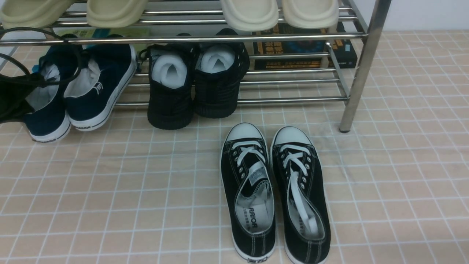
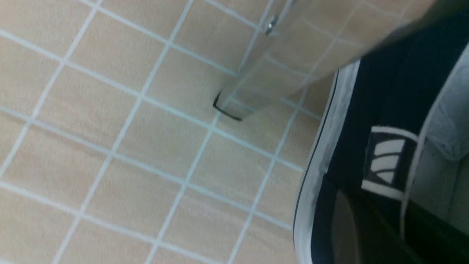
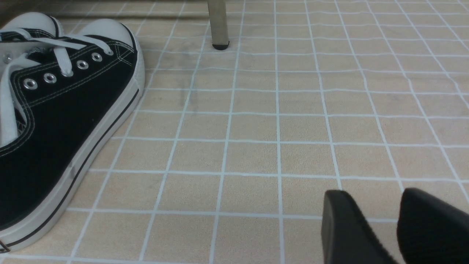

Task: Take the shoes off the shelf from the light coffee tablecloth by hand.
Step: 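Set the held shoe down on the floor in front of the rack with the left gripper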

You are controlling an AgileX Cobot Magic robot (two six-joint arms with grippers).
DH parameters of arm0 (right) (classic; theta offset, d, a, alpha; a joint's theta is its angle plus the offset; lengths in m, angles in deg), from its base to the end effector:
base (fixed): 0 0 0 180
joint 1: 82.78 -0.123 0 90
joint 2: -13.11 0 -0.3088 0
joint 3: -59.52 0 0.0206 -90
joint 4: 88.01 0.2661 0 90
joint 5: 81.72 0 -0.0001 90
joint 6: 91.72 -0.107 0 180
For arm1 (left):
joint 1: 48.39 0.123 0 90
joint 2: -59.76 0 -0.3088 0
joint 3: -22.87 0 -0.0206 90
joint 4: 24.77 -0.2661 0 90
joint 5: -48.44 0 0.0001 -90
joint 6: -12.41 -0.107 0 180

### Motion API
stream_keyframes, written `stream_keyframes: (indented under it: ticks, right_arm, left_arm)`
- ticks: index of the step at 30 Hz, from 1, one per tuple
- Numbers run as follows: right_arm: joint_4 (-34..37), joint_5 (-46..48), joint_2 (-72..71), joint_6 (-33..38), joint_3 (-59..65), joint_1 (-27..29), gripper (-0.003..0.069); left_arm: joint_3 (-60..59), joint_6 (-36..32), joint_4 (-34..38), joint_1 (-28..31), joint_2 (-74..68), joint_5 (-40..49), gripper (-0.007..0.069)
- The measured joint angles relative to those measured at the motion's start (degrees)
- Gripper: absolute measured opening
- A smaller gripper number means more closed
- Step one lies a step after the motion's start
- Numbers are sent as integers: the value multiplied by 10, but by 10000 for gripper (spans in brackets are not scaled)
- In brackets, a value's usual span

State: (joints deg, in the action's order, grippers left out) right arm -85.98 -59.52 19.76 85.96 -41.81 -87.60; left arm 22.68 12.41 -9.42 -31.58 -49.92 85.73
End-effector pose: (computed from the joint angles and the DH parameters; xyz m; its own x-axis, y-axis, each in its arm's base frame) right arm 0.0585 0.0064 0.1687 -0.3060 0.0477 -0.9508 -0.0745 0.9945 0.0739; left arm 0.4070 0.1050 0.2549 -0.7341 -0.4418 -0.5156 -0.3650 0.8971 -0.2490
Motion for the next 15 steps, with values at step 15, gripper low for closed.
stream_keyframes:
  ticks: [15]
  right_arm:
    - [0,0,0,0,0,0,239]
  left_arm:
    - [-4,100,-148,0,178,178,41]
